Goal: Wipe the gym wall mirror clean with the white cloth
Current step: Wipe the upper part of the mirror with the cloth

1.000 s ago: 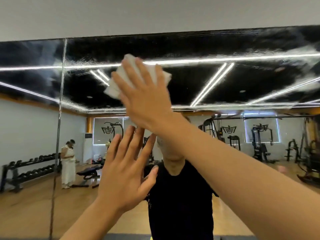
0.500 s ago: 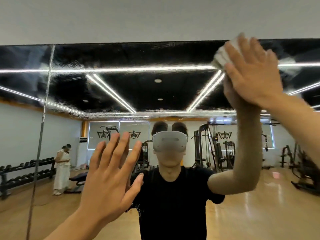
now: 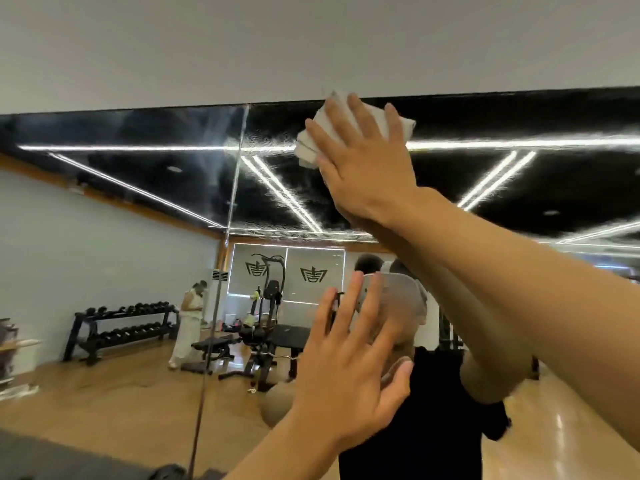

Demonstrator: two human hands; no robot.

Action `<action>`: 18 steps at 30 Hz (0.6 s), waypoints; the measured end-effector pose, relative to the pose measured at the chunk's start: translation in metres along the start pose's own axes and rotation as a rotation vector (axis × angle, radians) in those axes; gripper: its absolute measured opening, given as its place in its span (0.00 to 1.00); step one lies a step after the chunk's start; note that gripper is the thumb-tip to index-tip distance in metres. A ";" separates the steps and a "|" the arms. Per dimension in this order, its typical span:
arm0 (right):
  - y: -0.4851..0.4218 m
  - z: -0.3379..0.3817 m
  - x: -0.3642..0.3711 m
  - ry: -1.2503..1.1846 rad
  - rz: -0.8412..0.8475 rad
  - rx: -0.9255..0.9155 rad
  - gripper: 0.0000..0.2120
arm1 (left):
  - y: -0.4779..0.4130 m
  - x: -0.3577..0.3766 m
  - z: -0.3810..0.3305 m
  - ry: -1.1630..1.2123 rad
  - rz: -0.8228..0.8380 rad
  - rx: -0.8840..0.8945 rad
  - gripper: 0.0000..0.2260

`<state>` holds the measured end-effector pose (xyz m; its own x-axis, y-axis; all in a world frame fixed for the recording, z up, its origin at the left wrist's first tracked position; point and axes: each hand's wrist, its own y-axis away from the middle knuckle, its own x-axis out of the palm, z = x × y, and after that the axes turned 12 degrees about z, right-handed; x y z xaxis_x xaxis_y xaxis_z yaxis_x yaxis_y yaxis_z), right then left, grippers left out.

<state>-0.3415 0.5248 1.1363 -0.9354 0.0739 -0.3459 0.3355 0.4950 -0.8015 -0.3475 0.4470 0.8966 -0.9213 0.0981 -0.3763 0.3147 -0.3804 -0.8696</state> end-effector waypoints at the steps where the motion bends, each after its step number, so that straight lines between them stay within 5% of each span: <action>1: -0.010 0.010 0.000 0.013 0.003 -0.027 0.31 | 0.000 0.000 0.000 -0.003 0.001 0.002 0.33; 8: -0.038 0.059 -0.004 0.097 0.071 -0.262 0.28 | 0.002 0.000 0.012 0.020 -0.013 0.018 0.34; 11: -0.008 0.024 0.002 0.110 0.058 -0.302 0.27 | 0.004 0.002 0.014 -0.007 -0.013 0.017 0.34; 18: 0.101 -0.118 0.006 0.101 0.050 -0.083 0.29 | 0.003 0.002 0.013 -0.023 -0.050 0.037 0.34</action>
<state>-0.3264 0.6773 1.1105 -0.9255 0.1849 -0.3305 0.3757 0.5582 -0.7398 -0.3517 0.4339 0.8975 -0.9408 0.0965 -0.3249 0.2601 -0.4089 -0.8747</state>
